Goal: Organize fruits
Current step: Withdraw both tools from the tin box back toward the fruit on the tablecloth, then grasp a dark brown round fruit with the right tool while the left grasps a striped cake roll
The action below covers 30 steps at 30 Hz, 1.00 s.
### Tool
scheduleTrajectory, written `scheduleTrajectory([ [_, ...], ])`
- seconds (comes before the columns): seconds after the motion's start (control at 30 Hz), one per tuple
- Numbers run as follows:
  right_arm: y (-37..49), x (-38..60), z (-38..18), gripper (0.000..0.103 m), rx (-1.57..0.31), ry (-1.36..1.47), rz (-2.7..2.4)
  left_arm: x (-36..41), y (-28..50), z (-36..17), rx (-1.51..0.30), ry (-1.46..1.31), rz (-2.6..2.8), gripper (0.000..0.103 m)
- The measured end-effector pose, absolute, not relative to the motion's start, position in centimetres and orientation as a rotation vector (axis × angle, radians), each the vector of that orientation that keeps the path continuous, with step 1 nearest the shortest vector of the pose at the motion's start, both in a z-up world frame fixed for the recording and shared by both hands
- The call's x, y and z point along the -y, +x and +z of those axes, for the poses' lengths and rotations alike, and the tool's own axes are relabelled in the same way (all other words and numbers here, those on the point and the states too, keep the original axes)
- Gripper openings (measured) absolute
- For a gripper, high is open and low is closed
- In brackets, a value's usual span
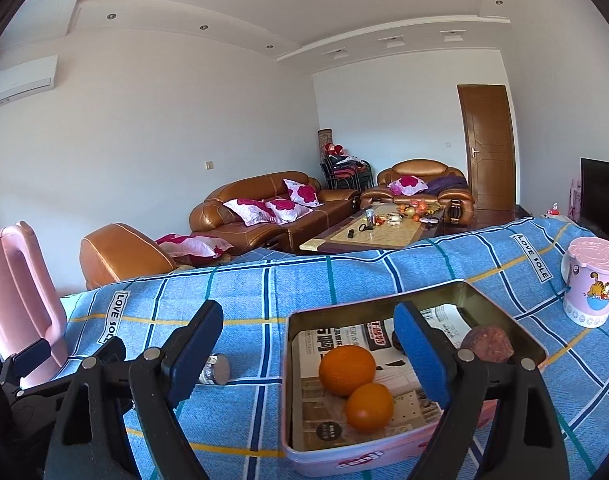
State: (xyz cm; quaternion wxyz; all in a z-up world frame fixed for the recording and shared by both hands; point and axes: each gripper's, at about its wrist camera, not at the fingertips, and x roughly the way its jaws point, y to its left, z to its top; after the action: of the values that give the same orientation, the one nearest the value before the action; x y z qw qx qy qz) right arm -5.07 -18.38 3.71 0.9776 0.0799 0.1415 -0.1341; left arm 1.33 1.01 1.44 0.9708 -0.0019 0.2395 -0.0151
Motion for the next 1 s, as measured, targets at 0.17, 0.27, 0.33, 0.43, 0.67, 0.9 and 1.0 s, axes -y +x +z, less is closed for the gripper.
scheduleTrajectory([
  [0.17, -4.1, 17.0, 3.7, 0.089, -0.308, 0.151, -0.236, -4.0, 3.3, 0.9, -0.532, 0.02, 0.1, 0.103],
  [0.27, -3.2, 16.0, 3.5, 0.089, -0.342, 0.122, -0.201, -6.5, 4.5, 0.5, -0.569, 0.01, 0.201, 0.103],
  [0.33, -2.6, 15.3, 3.4, 0.089, -0.368, 0.105, -0.174, -8.1, 4.9, 0.3, -0.578, -0.009, 0.251, 0.103],
  [0.43, -1.4, 14.4, 2.8, 0.089, -0.435, 0.114, -0.103, -9.3, 5.2, 0.2, -0.576, 0.016, 0.321, 0.103],
  [0.67, 1.7, 10.8, 0.9, 0.083, -0.602, 0.102, 0.108, -10.0, 5.6, -0.3, -0.609, 0.048, 0.355, 0.103],
  [0.9, 4.5, 7.2, -1.5, 0.063, -0.787, 0.073, 0.221, -10.0, 6.3, -0.4, -0.615, 0.057, 0.348, 0.103],
  [1.0, 5.3, 6.7, -2.2, 0.053, -0.845, 0.071, 0.239, -10.1, 6.4, -0.4, -0.619, 0.047, 0.329, 0.103],
])
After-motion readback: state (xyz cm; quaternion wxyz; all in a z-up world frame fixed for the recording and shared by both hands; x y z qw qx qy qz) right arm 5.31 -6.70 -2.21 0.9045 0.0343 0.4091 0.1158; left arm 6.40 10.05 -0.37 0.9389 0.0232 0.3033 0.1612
